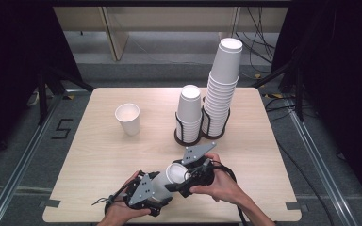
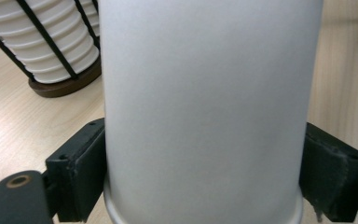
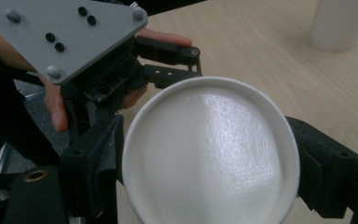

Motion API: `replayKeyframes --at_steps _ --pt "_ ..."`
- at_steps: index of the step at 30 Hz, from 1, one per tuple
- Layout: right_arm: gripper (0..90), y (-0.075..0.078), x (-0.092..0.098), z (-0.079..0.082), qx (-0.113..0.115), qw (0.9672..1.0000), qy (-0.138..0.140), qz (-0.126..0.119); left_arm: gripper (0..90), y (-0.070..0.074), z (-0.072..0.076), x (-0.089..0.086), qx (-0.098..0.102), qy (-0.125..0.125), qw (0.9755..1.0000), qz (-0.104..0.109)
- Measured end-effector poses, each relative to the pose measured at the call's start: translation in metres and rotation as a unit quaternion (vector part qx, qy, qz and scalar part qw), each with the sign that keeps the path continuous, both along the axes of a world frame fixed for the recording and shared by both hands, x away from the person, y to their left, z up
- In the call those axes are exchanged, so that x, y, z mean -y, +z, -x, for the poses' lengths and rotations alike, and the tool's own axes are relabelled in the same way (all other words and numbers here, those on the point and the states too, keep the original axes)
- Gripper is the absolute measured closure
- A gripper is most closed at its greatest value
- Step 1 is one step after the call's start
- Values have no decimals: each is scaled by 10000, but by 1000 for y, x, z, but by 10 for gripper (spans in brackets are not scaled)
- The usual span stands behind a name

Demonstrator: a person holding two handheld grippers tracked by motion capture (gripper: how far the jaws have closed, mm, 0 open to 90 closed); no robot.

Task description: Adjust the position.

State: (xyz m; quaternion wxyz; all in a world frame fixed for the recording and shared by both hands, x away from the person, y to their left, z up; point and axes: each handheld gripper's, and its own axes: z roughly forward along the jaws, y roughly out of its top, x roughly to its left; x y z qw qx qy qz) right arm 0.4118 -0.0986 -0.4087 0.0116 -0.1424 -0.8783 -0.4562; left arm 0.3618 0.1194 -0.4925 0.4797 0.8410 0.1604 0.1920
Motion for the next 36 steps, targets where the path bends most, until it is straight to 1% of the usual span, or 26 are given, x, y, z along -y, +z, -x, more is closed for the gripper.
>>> replayKeyframes --at_steps 1,4,5,7,10,11,12,13,14,15,16,17,19,20,21,22,23,24,25,26,28,32,33,34,35,36 --pt "192 -1 -1 0 -28 10000 17 47 128 1 1 0 -6 28 10000 -65" --pt "198 -3 -2 1 -97 9999 29 125 128 0 1 1 58 1 10000 -55" --pt "217 -4 -3 0 -72 9999 55 139 127 0 1 1 66 4 10000 -64" --pt "224 -4 -3 0 -92 9999 42 107 118 0 1 0 23 0 10000 -28" --pt "233 -4 -2 -2 -73 10000 39 15 78 -1 0 -2 33 22 9999 147" --pt "236 -3 -1 -1 -98 9999 14 -27 66 -2 -1 -2 77 79 9995 293" --pt "238 -2 0 -2 -72 9999 -8 -70 56 -2 -1 -3 38 92 9989 453" --pt "240 -1 1 -2 -125 9998 -57 -146 49 -2 -2 -3 47 134 9980 615" --pt "242 0 2 -4 -92 9996 -65 -263 44 -2 -2 -5 84 152 9970 757" --pt "243 2 4 -4 -133 9994 -119 -308 44 -2 -2 -6 82 193 9953 945" --pt "244 3 6 -5 -185 9987 -173 -434 44 -1 -2 -7 85 224 9931 1152" --pt "244 4 8 -6 -261 9979 -222 -552 43 0 -3 -9 107 274 9911 1297" --pt "245 6 11 -9 -267 9968 -237 -719 44 2 -3 -11 177 289 9876 1534" --pt "245 6 12 -9 -350 9957 -264 -812 43 2 -3 -12 213 282 9856 1653" --pt "245 7 12 -9 -418 9947 -282 -900 42 3 -2 -13 230 313 9848 1693" --pt "246 8 13 -10 -378 9945 -268 -939 41 3 -2 -12 252 307 9831 1784" --pt "246 8 13 -9 -430 9932 -299 -1043 41 2 -2 -12 242 285 9817 1868" --pt "246 9 14 -10 -395 9932 -289 -1056 40 3 -2 -12 233 298 9828 1807" --pt "246 9 15 -10 -411 9930 -276 -1075 40 3 -1 -12 282 314 9820 1841" --pt "246 9 15 -10 -485 9922 -316 -1102 40 3 -1 -12 290 314 9819 1844" --pt "246 9 16 -11 -524 9911 -301 -1184 41 3 -1 -12 282 304 9814 1875" --pt "246 9 17 -13 -493 9908 -272 -1231 57 3 -2 -13 351 248 9810 1890" --pt "245 9 17 -13 -523 9905 -277 -1239 66 5 -2 -14 319 224 9829 1801" --pt "245 8 18 -13 -512 9906 -304 -1231 77 5 -3 -15 332 205 9839 1746" --pt "243 8 18 -14 -567 9902 -320 -1237 88 7 -3 -16 331 190 9856 1650" --pt "241 7 19 -15 -521 9906 -312 -1229 98 8 -3 -15 315 193 9862 1613"
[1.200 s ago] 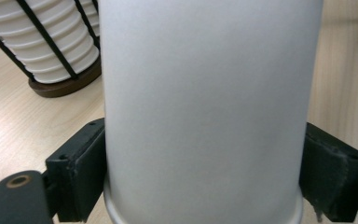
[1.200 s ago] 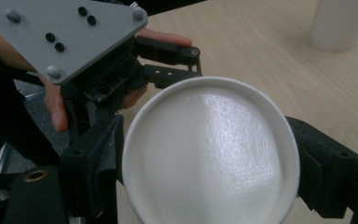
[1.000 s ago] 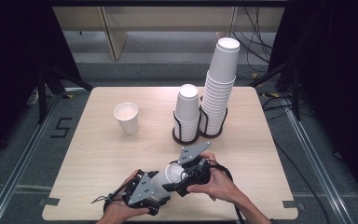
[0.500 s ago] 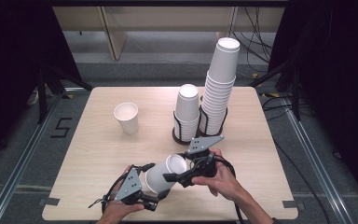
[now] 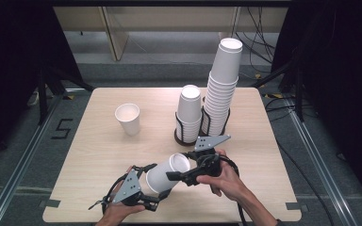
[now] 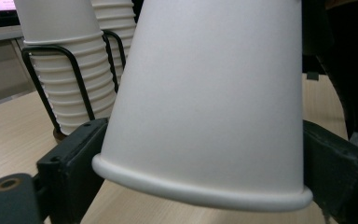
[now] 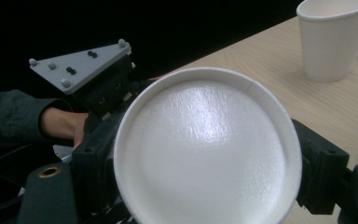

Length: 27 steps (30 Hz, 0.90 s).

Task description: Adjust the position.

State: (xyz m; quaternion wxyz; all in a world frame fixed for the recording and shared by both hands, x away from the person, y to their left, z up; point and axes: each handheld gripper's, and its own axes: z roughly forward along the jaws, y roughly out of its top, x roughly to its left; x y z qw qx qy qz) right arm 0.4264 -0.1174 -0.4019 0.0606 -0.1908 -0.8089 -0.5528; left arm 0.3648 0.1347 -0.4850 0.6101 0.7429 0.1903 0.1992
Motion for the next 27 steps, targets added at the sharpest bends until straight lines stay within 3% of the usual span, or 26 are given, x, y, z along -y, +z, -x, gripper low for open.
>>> replayKeyframes --at_steps 4,10,12,13,15,18,21,22,25,27 --pt "234 -1 1 -1 -123 9999 49 58 131 2 -1 -1 0 -48 9998 -186" --pt "226 -1 0 0 26 9993 154 327 147 3 -1 -1 82 -147 9990 -423" --pt "222 -1 0 1 -34 9991 172 396 150 3 -1 -1 76 -151 9986 -502" --pt "215 -1 0 0 17 9989 207 425 150 4 -1 -2 67 -145 9975 -686" --pt "192 -1 1 0 49 9980 196 598 150 3 -1 0 58 -162 9965 -823" --pt "169 2 3 0 293 9957 184 859 153 2 -1 3 -2 -193 9943 -1049" --pt "170 5 3 3 538 9903 278 1253 153 1 0 6 62 -212 9903 -1371" --pt "171 6 3 4 618 9872 365 1425 153 1 0 7 113 -241 9877 -1542" --pt "178 7 4 7 782 9798 547 1757 155 3 2 9 55 -300 9841 -1751" --pt "184 8 3 9 936 9726 644 2030 155 4 3 12 4 -367 9804 -1936"
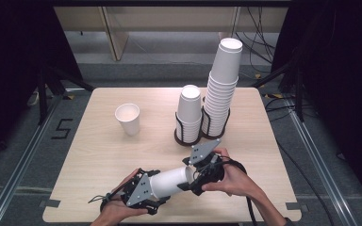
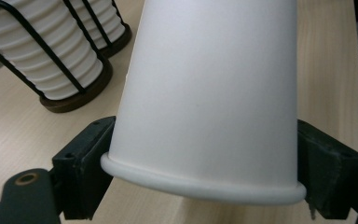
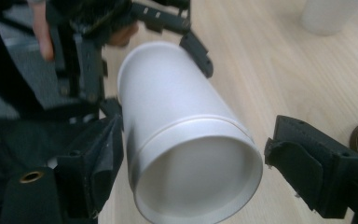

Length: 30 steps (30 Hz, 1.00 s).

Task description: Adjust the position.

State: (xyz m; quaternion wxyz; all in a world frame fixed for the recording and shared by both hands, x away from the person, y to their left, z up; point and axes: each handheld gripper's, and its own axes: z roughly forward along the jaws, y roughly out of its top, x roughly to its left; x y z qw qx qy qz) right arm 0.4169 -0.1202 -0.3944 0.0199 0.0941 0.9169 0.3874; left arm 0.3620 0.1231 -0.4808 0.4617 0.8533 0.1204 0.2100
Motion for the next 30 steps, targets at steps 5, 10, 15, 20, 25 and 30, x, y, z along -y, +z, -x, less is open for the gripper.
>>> replayKeyframes --at_steps 5,10,15,20,25,30 --pt "189 -3 -9 9 277 9971 332 625 155 4 5 4 22 -102 9993 -370" --pt "196 -9 -22 15 576 9896 647 1148 155 4 6 7 -4 -132 9989 -443" --pt "196 -15 -29 19 696 9846 729 1428 155 4 6 6 46 -138 9985 -523" --pt "209 -19 -31 21 674 9820 668 1635 155 4 7 7 43 -185 9988 -461" --pt "228 -22 -31 20 726 9795 811 1697 155 4 7 7 50 -254 9983 -519" --pt "238 -24 -30 20 718 9779 907 1741 153 5 6 6 135 -331 9965 -755"
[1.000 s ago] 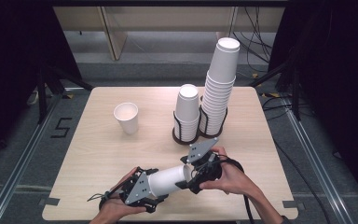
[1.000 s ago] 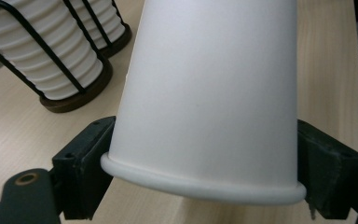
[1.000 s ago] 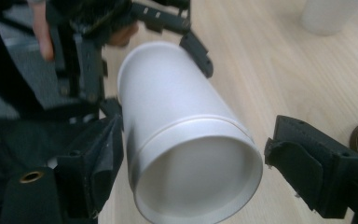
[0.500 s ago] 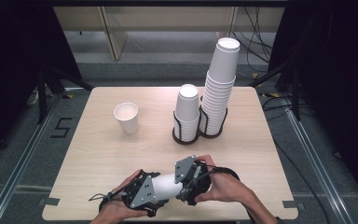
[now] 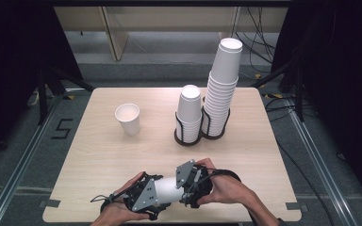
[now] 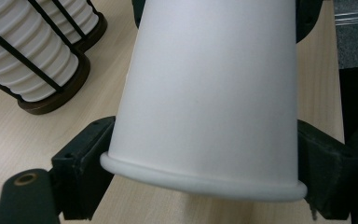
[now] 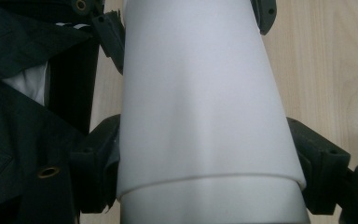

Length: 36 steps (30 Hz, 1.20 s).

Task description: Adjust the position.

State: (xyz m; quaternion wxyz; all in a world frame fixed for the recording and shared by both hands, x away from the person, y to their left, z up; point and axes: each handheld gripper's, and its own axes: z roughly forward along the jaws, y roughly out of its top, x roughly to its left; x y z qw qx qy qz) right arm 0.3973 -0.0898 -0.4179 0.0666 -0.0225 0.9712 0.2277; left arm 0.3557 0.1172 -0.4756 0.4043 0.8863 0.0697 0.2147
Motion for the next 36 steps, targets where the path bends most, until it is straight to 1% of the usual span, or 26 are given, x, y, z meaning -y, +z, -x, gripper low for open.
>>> replayKeyframes --at_steps 1,2,3,5,6,7,9,10,13,14,15,17,18,19,20,21,22,23,24,26,28,29,31,33,35,36 --pt "239 0 0 1 -9 10000 -43 48 152 -2 2 1 -56 29 9999 105" --pt "241 -1 -1 0 2 10000 61 13 153 -2 2 1 -79 20 9999 114" --pt "242 -1 -1 0 4 10000 82 36 153 -3 3 2 -105 35 9998 168" --pt "248 -2 -1 0 6 9999 124 63 153 -3 2 2 -99 14 9999 133" --pt "252 -2 0 2 -41 9999 -14 111 153 -3 2 2 -97 -17 9998 143" --pt "254 -3 0 0 34 9998 155 123 153 -3 2 2 -45 -36 9999 94" --pt "257 -3 1 0 23 9997 215 102 151 -2 2 1 -49 -55 9999 80" --pt "258 -3 2 1 -4 9998 131 138 148 -2 2 1 -66 -77 9998 144" --pt "257 -1 5 -1 -6 9998 173 -21 123 -5 -1 -2 -79 -89 9984 559" --pt "256 0 6 -2 -22 9998 160 -63 113 -7 -1 -3 -106 -62 9971 749" --pt "255 1 8 -3 -57 9997 184 -144 104 -7 -1 -5 -151 -51 9960 874" --pt "254 1 10 -7 -131 9988 315 -339 91 -8 -3 -6 -142 -25 9930 1169" --pt "254 2 12 -6 -259 9987 167 -404 83 -8 -3 -7 -186 -14 9911 1320" --pt "254 3 14 -9 -242 9980 287 -510 74 -8 -4 -8 -272 -19 9884 1497" --pt "254 4 16 -9 -335 9977 177 -561 73 -8 -4 -9 -251 -9 9859 1654" --pt "254 5 17 -11 -356 9962 333 -720 70 -9 -5 -9 -259 -37 9828 1829" --pt "253 6 18 -13 -344 9956 323 -811 67 -7 -5 -11 -291 -47 9814 1897" --pt "253 7 20 -14 -398 9947 360 -882 67 -7 -5 -12 -258 -70 9787 2037" --pt "254 8 21 -15 -380 9941 348 -959 66 -6 -5 -12 -259 -86 9763 2145" --pt "252 10 24 -15 -515 9923 341 -1075 63 -4 -4 -14 -281 -112 9726 2307" --pt "251 11 25 -16 -549 9913 346 -1144 61 -4 -5 -14 -316 -170 9692 2436" --pt "250 11 25 -16 -569 9909 347 -1169 60 -3 -4 -15 -306 -136 9706 2382" --pt "250 10 25 -17 -609 9902 383 -1195 60 -3 -4 -14 -333 -184 9687 2455" --pt "249 9 25 -17 -634 9896 403 -1227 56 -3 -4 -14 -336 -204 9681 2473" --pt "250 8 24 -17 -659 9896 405 -1213 65 -3 -4 -14 -320 -237 9685 2457" --pt "251 8 25 -17 -663 9896 403 -1209 77 -2 -5 -16 -326 -288 9702 2382"
